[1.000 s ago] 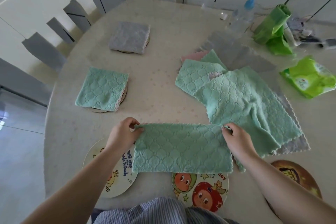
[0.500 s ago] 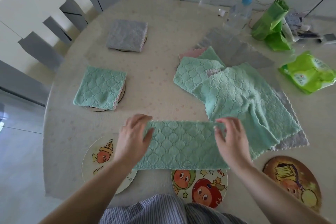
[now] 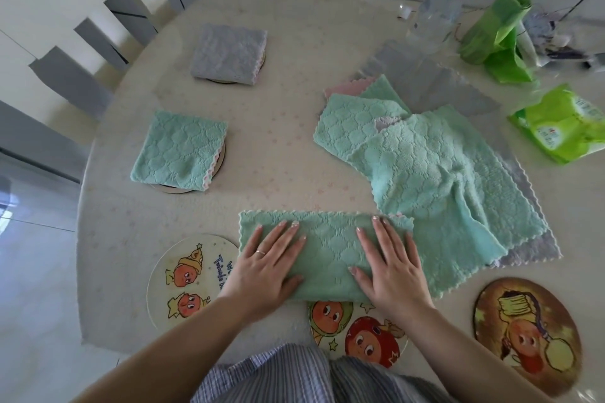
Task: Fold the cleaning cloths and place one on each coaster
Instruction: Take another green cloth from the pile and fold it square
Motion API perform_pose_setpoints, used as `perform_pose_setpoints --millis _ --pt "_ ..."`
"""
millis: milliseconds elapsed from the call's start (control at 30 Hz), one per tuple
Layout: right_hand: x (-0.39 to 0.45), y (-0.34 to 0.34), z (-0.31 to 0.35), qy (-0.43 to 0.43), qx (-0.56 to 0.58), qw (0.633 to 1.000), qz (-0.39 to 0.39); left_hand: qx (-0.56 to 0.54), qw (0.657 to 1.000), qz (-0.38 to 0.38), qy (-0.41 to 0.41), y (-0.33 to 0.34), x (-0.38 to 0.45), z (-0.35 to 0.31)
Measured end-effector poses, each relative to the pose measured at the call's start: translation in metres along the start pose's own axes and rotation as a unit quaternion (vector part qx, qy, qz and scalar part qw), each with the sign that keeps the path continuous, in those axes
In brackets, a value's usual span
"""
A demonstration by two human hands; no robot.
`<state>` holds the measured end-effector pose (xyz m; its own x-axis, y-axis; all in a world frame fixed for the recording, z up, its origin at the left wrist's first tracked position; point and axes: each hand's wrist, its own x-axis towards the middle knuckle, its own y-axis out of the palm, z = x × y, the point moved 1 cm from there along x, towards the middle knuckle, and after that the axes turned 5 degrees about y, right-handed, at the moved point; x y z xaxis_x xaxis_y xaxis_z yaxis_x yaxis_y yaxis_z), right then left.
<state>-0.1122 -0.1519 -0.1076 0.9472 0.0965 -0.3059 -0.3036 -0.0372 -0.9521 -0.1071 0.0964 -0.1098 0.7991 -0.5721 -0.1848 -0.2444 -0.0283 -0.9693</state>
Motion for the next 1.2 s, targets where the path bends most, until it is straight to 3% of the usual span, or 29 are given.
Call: perform_pose_setpoints --millis 167,300,367,533,767,867,967,1067,1200 --pt "0.001 -0.011 -0.006 -0.020 0.022 1.000 0.007 -0.007 1.000 -0.012 -0.006 -0.006 -0.016 0.018" --pt "0.031 -0.039 0.013 -0.096 0.066 0.993 -0.029 -0.112 0.983 -0.088 0.120 -0.024 -0.017 -0.003" --pt "0.050 -0.052 0.026 -0.110 0.098 0.989 -0.024 -0.133 0.976 -0.076 0.154 -0.029 -0.013 -0.015" --pt "0.086 -0.068 0.043 -0.095 0.100 0.990 0.012 -0.137 0.983 -0.027 0.118 -0.023 -0.006 -0.029" --pt "0.102 -0.073 0.051 -0.111 0.049 0.989 0.088 -0.141 0.984 -0.041 0.100 -0.022 -0.005 -0.032" --pt "0.099 -0.079 0.045 -0.140 0.113 0.979 0.092 -0.143 0.984 -0.055 0.096 -0.025 -0.005 -0.031" --pt "0.095 -0.094 0.035 -0.118 0.220 0.962 0.114 -0.163 0.981 -0.089 0.053 -0.035 -0.010 -0.023" --pt "0.093 -0.108 0.027 -0.081 0.295 0.948 0.088 -0.232 0.963 -0.129 -0.039 -0.047 -0.020 -0.008" --pt "0.084 -0.120 0.028 -0.076 0.384 0.917 0.078 -0.389 0.887 -0.157 -0.195 -0.061 -0.025 0.007"
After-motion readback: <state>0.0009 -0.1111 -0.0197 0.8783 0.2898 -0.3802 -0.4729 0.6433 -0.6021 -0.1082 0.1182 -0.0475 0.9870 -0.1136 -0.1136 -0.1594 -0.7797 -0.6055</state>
